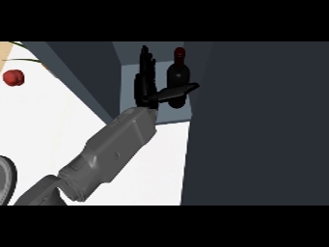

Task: Pick up the wine, place it into the cabinet and close the cabinet

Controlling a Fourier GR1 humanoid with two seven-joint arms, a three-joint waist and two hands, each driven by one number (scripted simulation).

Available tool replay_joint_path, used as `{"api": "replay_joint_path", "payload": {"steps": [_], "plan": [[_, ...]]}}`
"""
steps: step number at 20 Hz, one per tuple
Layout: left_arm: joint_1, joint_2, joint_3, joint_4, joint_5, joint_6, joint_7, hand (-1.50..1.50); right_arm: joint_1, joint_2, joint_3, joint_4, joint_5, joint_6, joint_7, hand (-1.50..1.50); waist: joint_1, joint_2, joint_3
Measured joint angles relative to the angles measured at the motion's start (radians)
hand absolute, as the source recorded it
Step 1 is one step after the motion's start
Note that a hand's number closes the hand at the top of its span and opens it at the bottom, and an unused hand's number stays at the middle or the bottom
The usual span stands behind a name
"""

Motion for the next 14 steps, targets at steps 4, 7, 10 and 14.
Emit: {"api": "replay_joint_path", "payload": {"steps": [4, 7, 10, 14], "plan": [[-0.002, 0.000, -0.010, -0.022, 0.015, 0.002, -0.027, -1.50, -0.022, -0.001, 0.000, 0.014, 0.004, -0.006, 0.009, -1.50, 0.011, -0.002, 0.000], [0.011, 0.000, -0.022, -0.065, 0.033, 0.008, -0.047, -1.50, -0.018, -0.004, -0.009, 0.006, -0.010, -0.007, 0.019, -1.50, 0.015, -0.005, 0.000], [0.027, 0.000, -0.039, -0.092, 0.048, -0.001, -0.055, -1.50, -0.013, -0.013, -0.022, -0.006, -0.020, -0.008, 0.032, -1.50, 0.026, -0.008, 0.000], [0.033, 0.001, -0.065, -0.122, 0.060, -0.006, -0.056, -1.50, 0.002, -0.005, -0.006, -0.014, -0.007, -0.012, 0.029, -1.50, 0.039, -0.012, 0.000]]}}
